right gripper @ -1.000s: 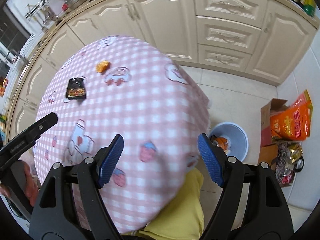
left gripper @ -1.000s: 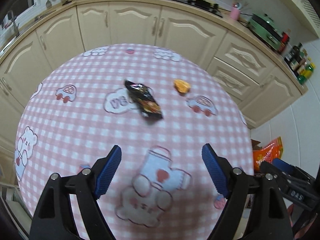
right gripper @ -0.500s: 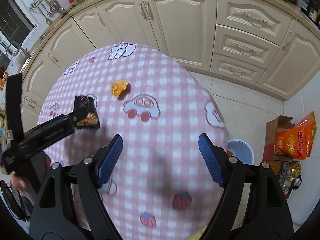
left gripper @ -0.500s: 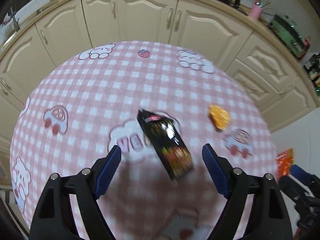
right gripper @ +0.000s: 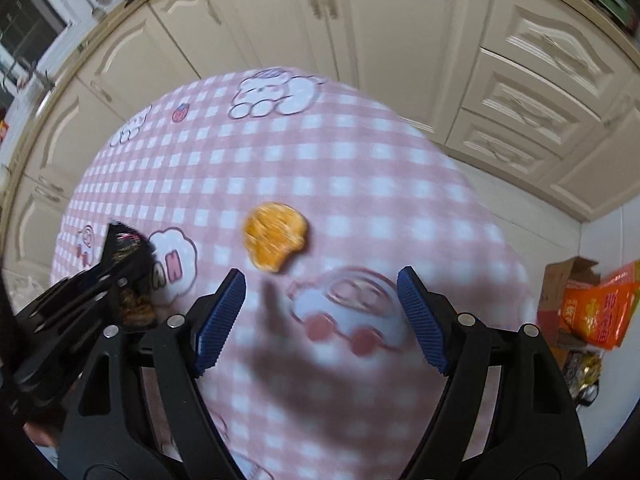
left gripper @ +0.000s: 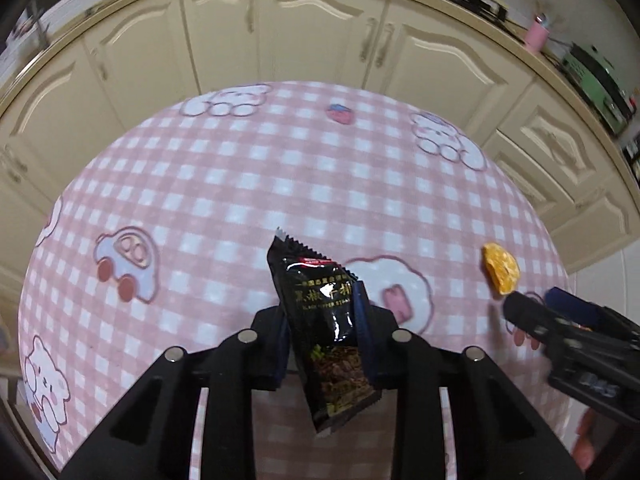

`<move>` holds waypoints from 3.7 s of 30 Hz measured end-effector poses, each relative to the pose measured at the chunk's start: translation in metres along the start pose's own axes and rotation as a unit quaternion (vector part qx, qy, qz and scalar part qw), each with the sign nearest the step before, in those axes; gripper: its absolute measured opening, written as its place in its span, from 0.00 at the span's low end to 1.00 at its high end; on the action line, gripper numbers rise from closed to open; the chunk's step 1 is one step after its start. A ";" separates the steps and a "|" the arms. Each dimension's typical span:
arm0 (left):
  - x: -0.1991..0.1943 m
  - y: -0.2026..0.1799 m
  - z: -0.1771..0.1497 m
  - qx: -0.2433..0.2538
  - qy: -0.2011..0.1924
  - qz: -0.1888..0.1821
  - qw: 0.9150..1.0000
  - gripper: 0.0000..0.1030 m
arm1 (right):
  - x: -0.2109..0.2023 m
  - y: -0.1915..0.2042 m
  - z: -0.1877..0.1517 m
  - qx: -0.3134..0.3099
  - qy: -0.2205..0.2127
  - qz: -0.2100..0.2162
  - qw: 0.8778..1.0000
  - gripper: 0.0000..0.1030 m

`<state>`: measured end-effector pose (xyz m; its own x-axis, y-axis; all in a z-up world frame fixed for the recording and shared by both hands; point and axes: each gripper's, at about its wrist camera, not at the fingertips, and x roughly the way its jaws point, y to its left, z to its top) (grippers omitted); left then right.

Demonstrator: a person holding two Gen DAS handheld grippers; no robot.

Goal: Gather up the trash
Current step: 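Grasp the black jerky packet with the left tool while the right tool grasps the orange cookie piece, then carry the held packet and cookie over the wastebasket, then open both tools to drop the packet and cookie into the wastebasket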

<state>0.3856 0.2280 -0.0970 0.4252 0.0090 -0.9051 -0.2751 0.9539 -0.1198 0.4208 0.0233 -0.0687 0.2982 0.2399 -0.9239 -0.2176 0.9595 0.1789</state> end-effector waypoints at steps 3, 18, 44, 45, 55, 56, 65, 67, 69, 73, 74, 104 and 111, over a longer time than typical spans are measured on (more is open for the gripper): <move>0.000 0.013 0.000 -0.014 0.003 -0.009 1.000 0.27 | 0.013 0.020 0.009 -0.033 -0.032 -0.035 0.998 0.61; -0.014 -0.008 -0.022 0.008 0.008 -0.028 1.000 0.27 | -0.011 -0.031 -0.021 0.056 -0.035 0.044 0.997 0.31; -0.071 -0.231 -0.116 0.188 0.001 -0.074 0.979 0.27 | -0.125 -0.208 -0.145 0.185 -0.105 0.004 0.977 0.31; -0.073 -0.243 -0.123 0.198 0.002 -0.077 0.977 0.27 | -0.127 -0.215 -0.151 0.190 -0.107 0.001 0.976 0.31; -0.069 -0.333 -0.182 0.279 0.027 -0.096 0.955 0.28 | -0.136 -0.289 -0.207 0.253 -0.105 -0.023 0.961 0.31; -0.067 -0.340 -0.187 0.284 0.031 -0.097 0.953 0.28 | -0.136 -0.296 -0.213 0.259 -0.103 -0.025 0.960 0.31; -0.037 -0.393 -0.227 0.334 0.066 -0.087 0.936 0.28 | -0.115 -0.342 -0.260 0.305 -0.075 -0.037 0.949 0.31; -0.029 -0.402 -0.236 0.343 0.075 -0.084 0.933 0.28 | -0.108 -0.349 -0.270 0.313 -0.065 -0.037 0.947 0.31; -0.019 -0.410 -0.243 0.351 0.081 -0.079 0.929 0.28 | -0.103 -0.355 -0.277 0.319 -0.059 -0.038 0.945 0.31; -0.001 -0.422 -0.255 0.358 0.096 -0.067 0.926 0.29 | -0.092 -0.365 -0.293 0.335 -0.049 -0.037 0.940 0.31; 0.003 -0.425 -0.257 0.359 0.097 -0.069 0.926 0.29 | -0.090 -0.367 -0.297 0.338 -0.048 -0.036 0.939 0.31; -0.003 -0.343 -0.219 0.299 0.080 -0.053 0.949 0.67 | -0.056 -0.339 -0.272 0.346 -0.002 0.004 0.938 0.69; -0.005 -0.344 -0.224 0.304 0.077 -0.058 0.948 0.68 | -0.048 -0.338 -0.285 0.353 0.020 0.002 0.935 0.69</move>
<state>0.2855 -0.1677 -0.1424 0.2792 -0.1062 -0.9543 0.3336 0.9427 -0.0073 0.2154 -0.3545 -0.1806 0.2610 0.2522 -0.9318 0.4536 0.8200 0.3490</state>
